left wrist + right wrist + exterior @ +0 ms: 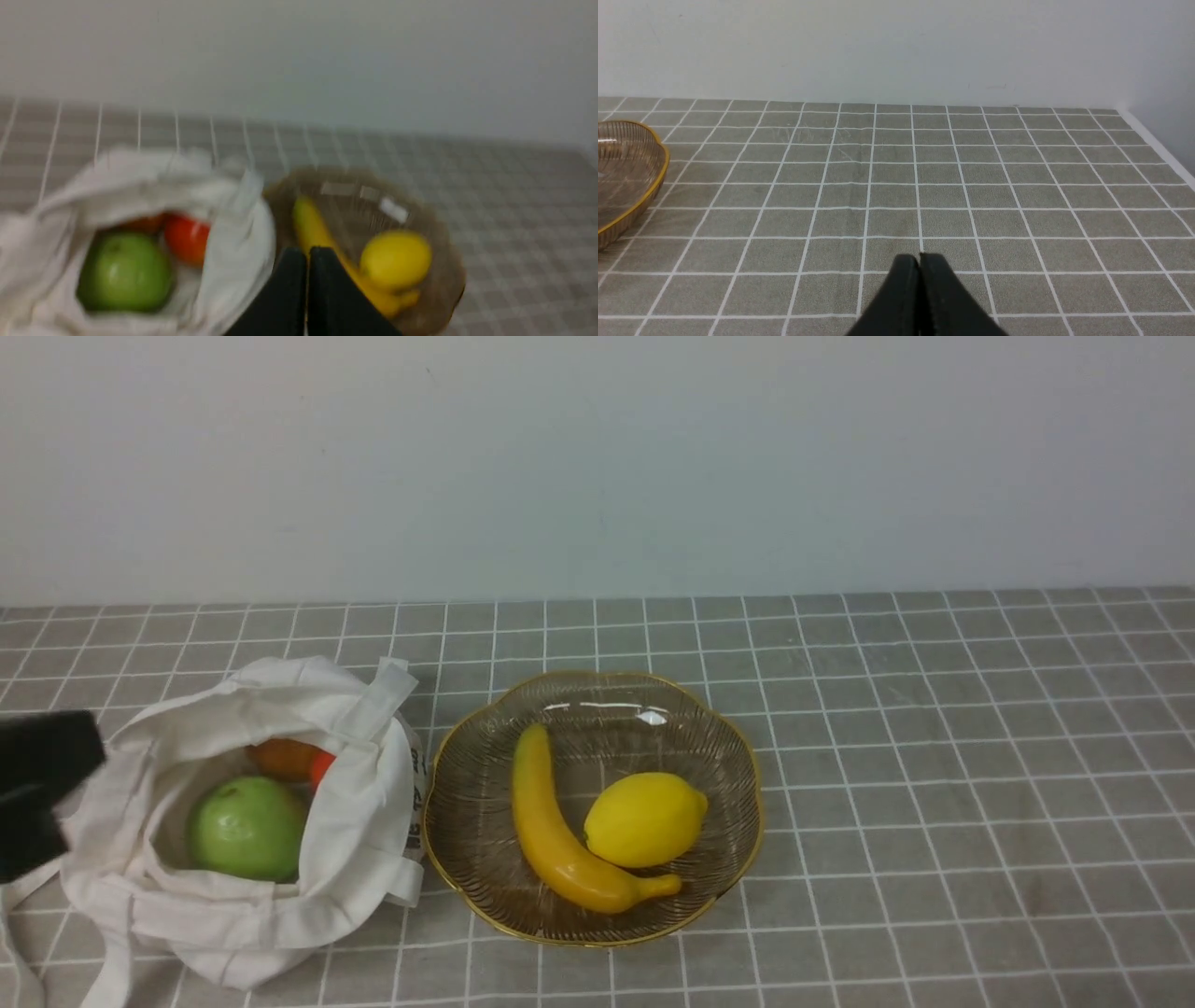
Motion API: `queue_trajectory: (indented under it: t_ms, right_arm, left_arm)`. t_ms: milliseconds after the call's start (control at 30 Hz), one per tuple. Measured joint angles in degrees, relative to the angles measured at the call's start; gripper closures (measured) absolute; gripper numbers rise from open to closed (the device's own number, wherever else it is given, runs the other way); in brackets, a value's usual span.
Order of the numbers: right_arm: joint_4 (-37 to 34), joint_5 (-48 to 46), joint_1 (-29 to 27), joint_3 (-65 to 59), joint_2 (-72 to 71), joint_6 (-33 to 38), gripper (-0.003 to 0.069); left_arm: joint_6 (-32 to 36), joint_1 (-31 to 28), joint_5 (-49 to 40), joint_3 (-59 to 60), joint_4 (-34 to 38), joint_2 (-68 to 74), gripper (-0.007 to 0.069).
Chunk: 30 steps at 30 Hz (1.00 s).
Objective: Take the fruit out of the bag on the grey coffee tablecloth and place them on the plate.
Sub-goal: 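Reach into the white bag and grasp the apple with the left gripper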
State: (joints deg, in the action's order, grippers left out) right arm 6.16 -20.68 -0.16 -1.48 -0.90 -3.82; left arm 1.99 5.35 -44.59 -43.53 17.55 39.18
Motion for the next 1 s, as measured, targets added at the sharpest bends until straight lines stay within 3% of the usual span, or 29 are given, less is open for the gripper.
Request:
queue_trajectory:
  t_ms: [100, 267, 467, 633, 867, 933, 967, 1000]
  right_arm:
    - [0.0, 0.0, 0.0, 0.0, 0.0, 0.0, 0.0673]
    - [0.0, 0.0, 0.0, 0.0, 0.0, 0.0, 0.0673]
    - [0.0, 0.0, 0.0, 0.0, 0.0, 0.0, 0.0673]
    - [0.0, 0.0, 0.0, 0.0, 0.0, 0.0, 0.0673]
    - [0.0, 0.0, 0.0, 0.0, 0.0, 0.0, 0.0673]
    - [0.0, 0.0, 0.0, 0.0, 0.0, 0.0, 0.0673]
    - [0.0, 0.0, 0.0, 0.0, 0.0, 0.0, 0.0673]
    - [0.0, 0.0, 0.0, 0.0, 0.0, 0.0, 0.0673]
  left_arm:
    - [1.4, 0.0, -4.9, -2.4, -4.3, 10.2, 0.0632]
    - [2.3, 0.0, -4.9, -4.0, -7.1, 22.8, 0.0632]
    - [2.4, 0.0, 0.4, -5.4, -8.7, 35.1, 0.0631]
    - [2.7, 0.0, 6.3, -5.5, -14.3, 40.2, 0.0585]
    - [2.6, 0.0, 12.1, -5.7, -19.2, 45.2, 0.0386]
    - [2.3, 0.0, 13.8, -5.7, -19.4, 46.9, 0.0253]
    - [2.2, 0.0, 13.8, -5.7, -19.4, 47.0, 0.0244]
    - [2.2, 0.0, 14.7, -5.7, -19.4, 47.5, 0.0183]
